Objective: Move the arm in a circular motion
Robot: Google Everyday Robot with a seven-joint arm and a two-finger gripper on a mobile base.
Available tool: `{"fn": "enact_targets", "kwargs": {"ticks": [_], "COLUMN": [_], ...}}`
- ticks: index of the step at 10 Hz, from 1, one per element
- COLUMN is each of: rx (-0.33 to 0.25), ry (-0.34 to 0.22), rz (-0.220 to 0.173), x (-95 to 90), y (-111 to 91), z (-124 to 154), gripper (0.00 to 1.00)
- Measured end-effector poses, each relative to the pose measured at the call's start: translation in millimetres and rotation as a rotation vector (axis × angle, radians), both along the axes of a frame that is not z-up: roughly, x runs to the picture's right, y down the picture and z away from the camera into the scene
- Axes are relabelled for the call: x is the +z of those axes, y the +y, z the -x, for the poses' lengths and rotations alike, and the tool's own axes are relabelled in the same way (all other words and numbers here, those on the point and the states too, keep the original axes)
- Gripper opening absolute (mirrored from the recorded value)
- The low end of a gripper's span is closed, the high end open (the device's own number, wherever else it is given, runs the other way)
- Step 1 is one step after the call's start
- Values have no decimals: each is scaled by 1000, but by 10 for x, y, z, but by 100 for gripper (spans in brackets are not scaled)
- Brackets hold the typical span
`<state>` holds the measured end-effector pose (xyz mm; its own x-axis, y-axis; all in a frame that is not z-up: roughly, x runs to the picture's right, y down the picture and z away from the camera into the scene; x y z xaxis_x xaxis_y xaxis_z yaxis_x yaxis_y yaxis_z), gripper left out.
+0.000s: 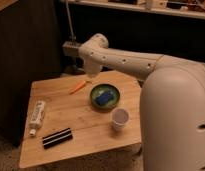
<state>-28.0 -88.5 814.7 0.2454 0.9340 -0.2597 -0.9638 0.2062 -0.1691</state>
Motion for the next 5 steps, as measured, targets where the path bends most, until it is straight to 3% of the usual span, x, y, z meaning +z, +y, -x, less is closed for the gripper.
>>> {"fn": "enact_targets", "kwargs": {"ticks": [1, 3, 5], "rx": [55, 124, 198], "ry": [24, 57, 38], "rz": [2, 12, 10], "x": [4, -48, -211], "y": [62, 281, 635], "z": [-364, -798, -1166], "gripper": [0, 0, 0]}}
